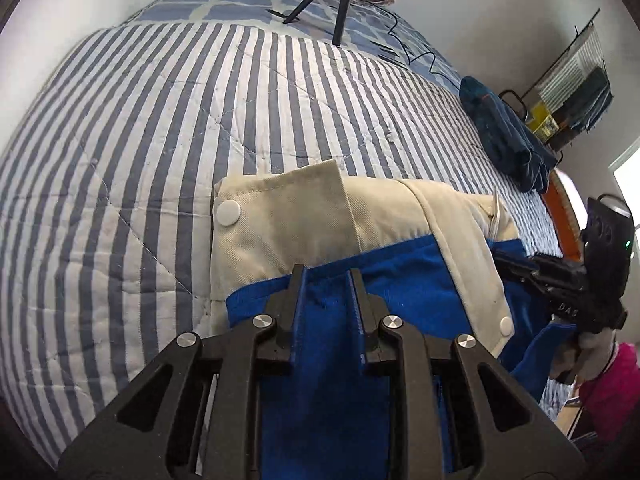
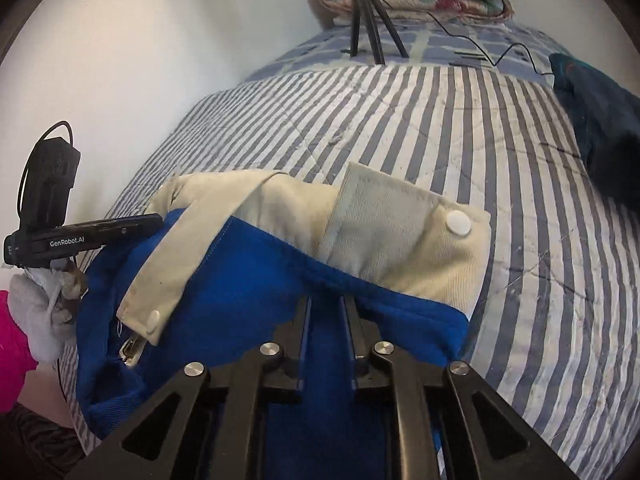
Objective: Fold large clothes
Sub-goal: 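Grasp the blue edge of the folded bundle with both grippers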
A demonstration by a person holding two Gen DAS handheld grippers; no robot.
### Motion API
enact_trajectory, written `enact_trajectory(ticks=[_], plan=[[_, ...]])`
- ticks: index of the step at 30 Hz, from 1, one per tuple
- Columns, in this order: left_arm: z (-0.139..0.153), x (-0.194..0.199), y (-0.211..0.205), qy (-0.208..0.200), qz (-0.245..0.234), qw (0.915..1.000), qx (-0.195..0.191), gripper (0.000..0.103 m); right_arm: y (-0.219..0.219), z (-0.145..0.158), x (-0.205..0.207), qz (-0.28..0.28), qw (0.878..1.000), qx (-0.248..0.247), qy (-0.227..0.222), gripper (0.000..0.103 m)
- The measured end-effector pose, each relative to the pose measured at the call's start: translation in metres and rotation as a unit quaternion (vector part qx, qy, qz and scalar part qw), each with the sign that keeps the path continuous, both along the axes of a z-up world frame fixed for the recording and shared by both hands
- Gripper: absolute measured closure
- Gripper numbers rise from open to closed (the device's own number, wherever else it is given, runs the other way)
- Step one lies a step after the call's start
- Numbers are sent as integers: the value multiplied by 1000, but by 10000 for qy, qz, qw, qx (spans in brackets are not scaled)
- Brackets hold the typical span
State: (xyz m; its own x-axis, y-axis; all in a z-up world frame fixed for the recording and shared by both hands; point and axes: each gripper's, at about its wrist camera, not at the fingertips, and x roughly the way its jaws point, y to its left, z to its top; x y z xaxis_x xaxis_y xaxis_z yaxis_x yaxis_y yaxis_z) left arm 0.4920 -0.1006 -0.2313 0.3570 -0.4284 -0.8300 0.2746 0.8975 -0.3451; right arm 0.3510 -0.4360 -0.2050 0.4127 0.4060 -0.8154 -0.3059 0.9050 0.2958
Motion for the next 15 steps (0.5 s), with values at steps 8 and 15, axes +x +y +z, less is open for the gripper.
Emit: enact_trajectory(ticks=[8,15], plan=[[66,-54,10,-437,-384,9978,-315,81,-10,80,-81,711,9925,719,-684,86],[57,-93,-20,-433,-1039,9934,-230,81,28,57,-107,1346,9882,511,-530,86]])
